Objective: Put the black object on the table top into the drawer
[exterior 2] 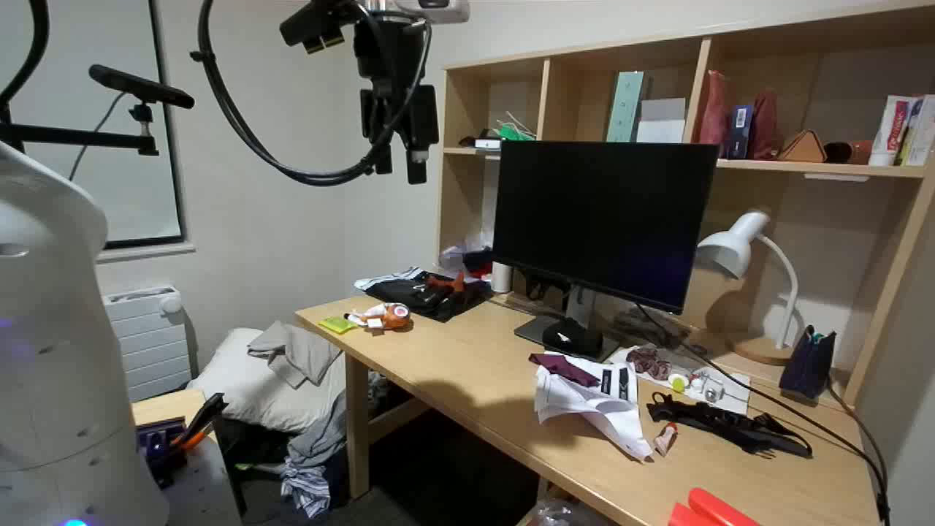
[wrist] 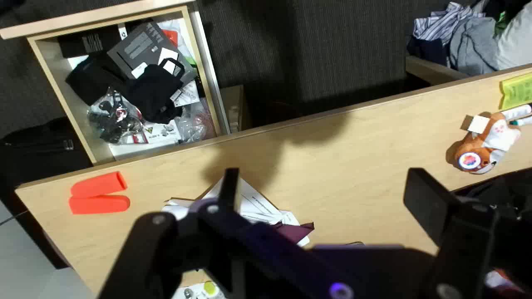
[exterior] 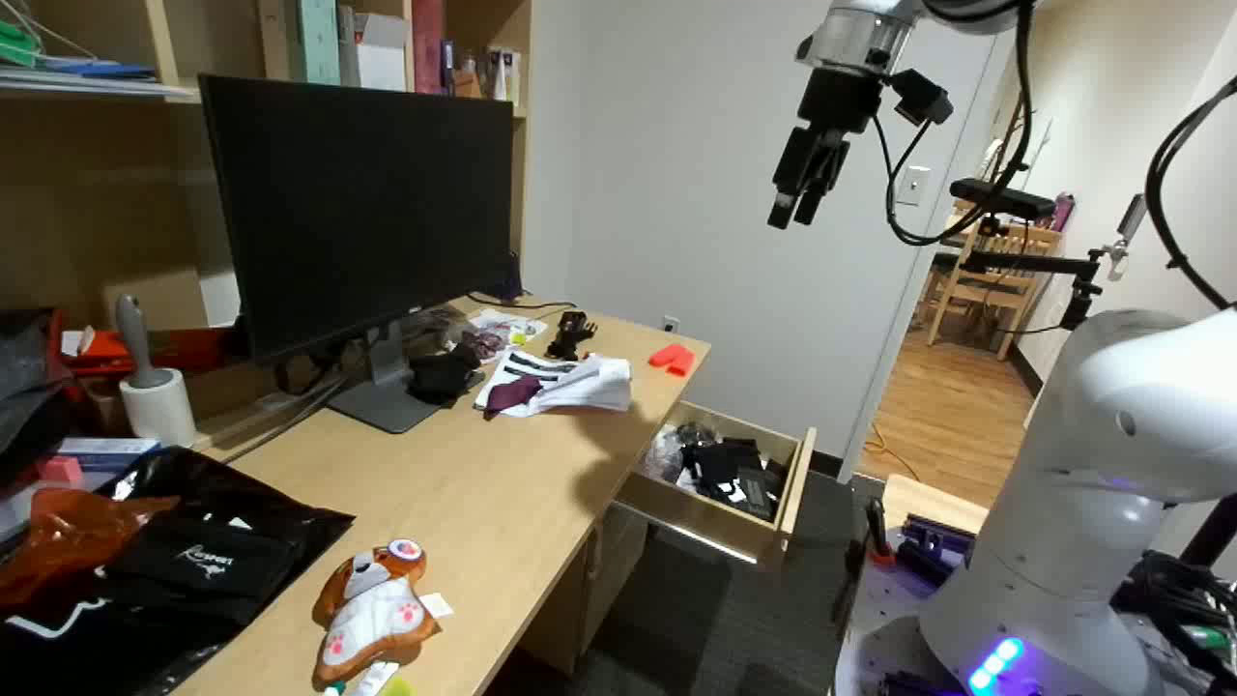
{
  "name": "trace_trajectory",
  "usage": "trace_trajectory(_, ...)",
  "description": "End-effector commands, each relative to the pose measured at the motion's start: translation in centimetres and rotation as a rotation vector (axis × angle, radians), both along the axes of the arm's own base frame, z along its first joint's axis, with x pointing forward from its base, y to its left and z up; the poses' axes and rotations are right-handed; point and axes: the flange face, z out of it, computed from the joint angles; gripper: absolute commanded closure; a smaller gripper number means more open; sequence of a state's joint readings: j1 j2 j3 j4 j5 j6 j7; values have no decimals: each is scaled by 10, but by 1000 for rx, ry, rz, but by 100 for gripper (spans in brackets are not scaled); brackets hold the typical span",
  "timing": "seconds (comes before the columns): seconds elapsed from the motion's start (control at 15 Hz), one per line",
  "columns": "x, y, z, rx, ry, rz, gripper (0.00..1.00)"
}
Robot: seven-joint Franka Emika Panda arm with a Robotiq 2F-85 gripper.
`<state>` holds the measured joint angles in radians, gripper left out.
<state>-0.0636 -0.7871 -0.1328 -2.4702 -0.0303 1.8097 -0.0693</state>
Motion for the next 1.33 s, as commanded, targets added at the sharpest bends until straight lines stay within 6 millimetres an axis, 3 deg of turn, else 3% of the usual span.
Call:
trace_trajectory(0.0, 0, 0, 0, 0, 1, 0, 0)
trace_trajectory(0.33, 0, 0, 0, 0, 1, 0, 0)
trace_trajectory(0.47, 20, -6, -3, -1, 23, -70, 0)
trace_trajectory(0.87, 117, -71, -30, 34, -64, -357, 0)
trace_trajectory(1.27, 216, -153, -71, 9, -111, -578, 0)
